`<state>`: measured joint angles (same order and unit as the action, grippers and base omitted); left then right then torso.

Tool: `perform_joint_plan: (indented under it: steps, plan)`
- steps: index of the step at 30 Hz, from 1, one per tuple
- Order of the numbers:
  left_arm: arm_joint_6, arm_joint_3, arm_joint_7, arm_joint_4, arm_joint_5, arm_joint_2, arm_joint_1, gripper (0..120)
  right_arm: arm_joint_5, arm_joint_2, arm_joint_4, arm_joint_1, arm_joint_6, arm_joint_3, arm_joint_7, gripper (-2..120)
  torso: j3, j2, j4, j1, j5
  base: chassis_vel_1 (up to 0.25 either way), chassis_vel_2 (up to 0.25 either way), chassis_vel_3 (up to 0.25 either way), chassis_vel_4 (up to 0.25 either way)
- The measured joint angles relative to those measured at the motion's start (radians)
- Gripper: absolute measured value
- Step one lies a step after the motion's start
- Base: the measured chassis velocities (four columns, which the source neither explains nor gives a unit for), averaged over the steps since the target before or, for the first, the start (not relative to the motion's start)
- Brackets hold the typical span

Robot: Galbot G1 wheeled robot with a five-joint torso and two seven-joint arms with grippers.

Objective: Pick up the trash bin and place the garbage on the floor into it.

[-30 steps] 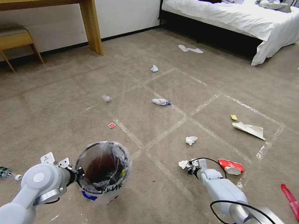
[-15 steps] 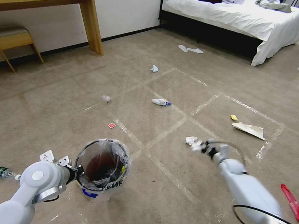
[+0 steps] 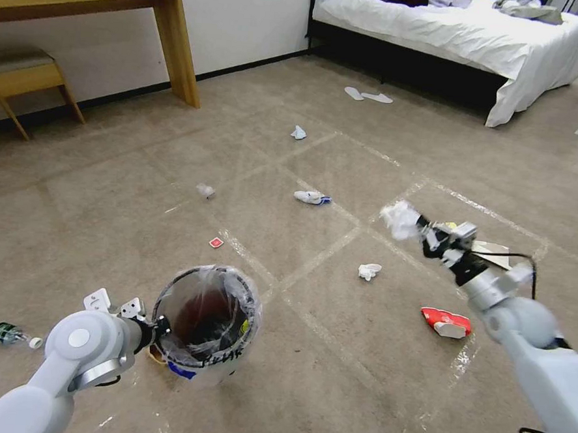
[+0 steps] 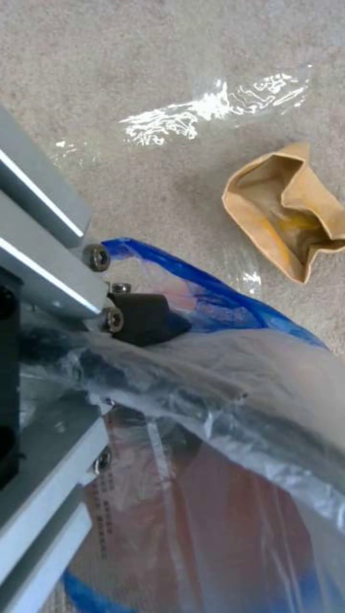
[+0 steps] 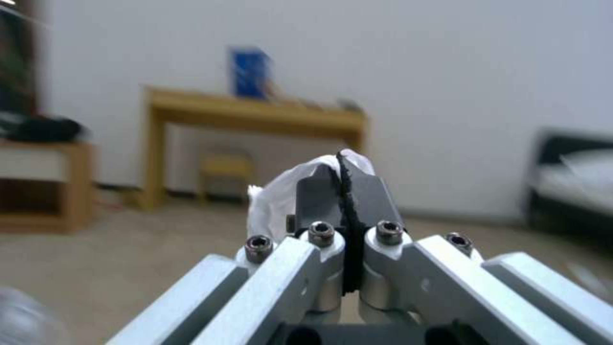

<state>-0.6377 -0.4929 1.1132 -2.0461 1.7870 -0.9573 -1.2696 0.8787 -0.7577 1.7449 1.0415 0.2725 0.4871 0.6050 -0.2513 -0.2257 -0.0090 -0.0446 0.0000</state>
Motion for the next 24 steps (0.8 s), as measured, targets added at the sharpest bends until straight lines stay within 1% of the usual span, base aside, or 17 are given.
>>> perform_joint_plan:
  steps: [1,3,6,8,9,11,14,16,17,18,19,20,21,22,23,24]
  plan:
    - [0.000,0.000,0.000,0.000,0.000,0.000,0.000,0,0.000,0.000,0.000,0.000,0.000,0.000,0.000,0,0.000,0.000,0.0000,0.000,0.0000,0.000,0.000,0.000,0.000]
    - [-0.001,0.009,-0.002,0.009,-0.005,-0.002,0.008,0,0.034,0.030,0.080,0.004,-0.010,0.017,0.041,0,0.000,0.000,0.0004,0.000,0.0004,0.000,0.000,0.000,0.000]
    - [-0.001,0.015,-0.002,0.011,-0.005,-0.007,0.015,0,0.044,0.047,0.117,0.000,-0.018,0.018,0.058,0,0.000,0.000,0.0002,0.000,0.0001,0.000,0.000,0.000,0.000]
    - [-0.001,0.022,-0.002,0.012,-0.007,-0.012,0.022,0,0.061,0.078,0.164,-0.023,-0.029,-0.011,0.084,0,0.000,0.000,-0.0002,0.000,0.0003,0.000,0.000,0.000,0.000]
    - [-0.001,0.022,-0.002,0.012,-0.007,-0.012,0.022,0,0.061,0.078,0.164,-0.023,-0.029,-0.011,0.084,0,0.000,0.000,-0.0002,0.000,0.0003,0.000,0.000,0.000,0.000]
    - [0.000,0.025,-0.001,0.012,-0.009,-0.014,0.023,0,0.070,0.112,0.189,-0.076,-0.033,-0.083,0.124,0,0.000,0.000,0.0000,0.000,0.0002,0.000,0.000,0.000,0.000]
    - [0.000,0.025,0.000,0.012,-0.009,-0.014,0.023,0,0.070,0.126,0.194,-0.104,-0.034,-0.125,0.140,0,0.000,0.000,0.0004,0.000,0.0002,0.000,0.000,0.000,0.000]
    - [0.000,0.025,0.001,0.011,-0.009,-0.015,0.024,0,0.069,0.155,0.199,-0.210,-0.034,-0.259,0.164,0,0.000,0.000,0.0001,0.000,0.0002,0.000,0.000,0.000,0.000]
    - [0.000,0.025,0.001,0.011,-0.009,-0.015,0.024,0,0.069,0.155,0.199,-0.210,-0.034,-0.259,0.164,0,0.000,0.000,0.0001,0.000,0.0002,0.000,0.000,0.000,0.000]
    - [0.000,0.024,0.001,0.010,-0.009,-0.016,0.025,0,0.066,0.160,0.199,-0.260,-0.034,-0.325,0.171,0,0.000,0.000,-0.0001,0.000,0.0002,0.000,0.000,0.000,0.000]
    - [0.000,0.024,0.001,0.010,-0.009,-0.016,0.025,0,0.066,0.160,0.199,-0.260,-0.034,-0.325,0.171,0,0.000,0.000,-0.0001,0.000,0.0002,0.000,0.000,0.000,0.000]
    - [0.001,0.024,0.002,0.008,-0.009,-0.018,0.025,0,0.057,0.159,0.197,-0.335,-0.034,-0.412,0.176,0,0.000,0.000,0.0005,0.000,0.0001,0.000,0.000,0.000,0.000]
    - [0.001,0.024,0.002,0.008,-0.009,-0.018,0.025,0,0.057,0.159,0.197,-0.335,-0.034,-0.412,0.176,0,0.000,0.000,0.0005,0.000,0.0001,0.000,0.000,0.000,0.000]
    - [0.001,0.022,0.003,0.005,-0.009,-0.019,0.023,0,0.047,0.141,0.191,-0.400,-0.034,-0.503,0.177,0,0.000,0.000,0.0001,0.000,-0.0003,0.000,0.000,0.000,0.000]
    - [0.001,0.020,0.004,0.004,-0.008,-0.019,0.021,0,0.042,0.122,0.187,-0.435,-0.035,-0.562,0.175,0,0.000,0.000,0.0001,0.000,0.0004,0.000,0.000,0.000,0.000]
    - [0.001,0.020,0.004,0.004,-0.008,-0.019,0.021,0,0.042,0.122,0.187,-0.435,-0.035,-0.562,0.175,0,0.000,0.000,0.0001,0.000,0.0004,0.000,0.000,0.000,0.000]
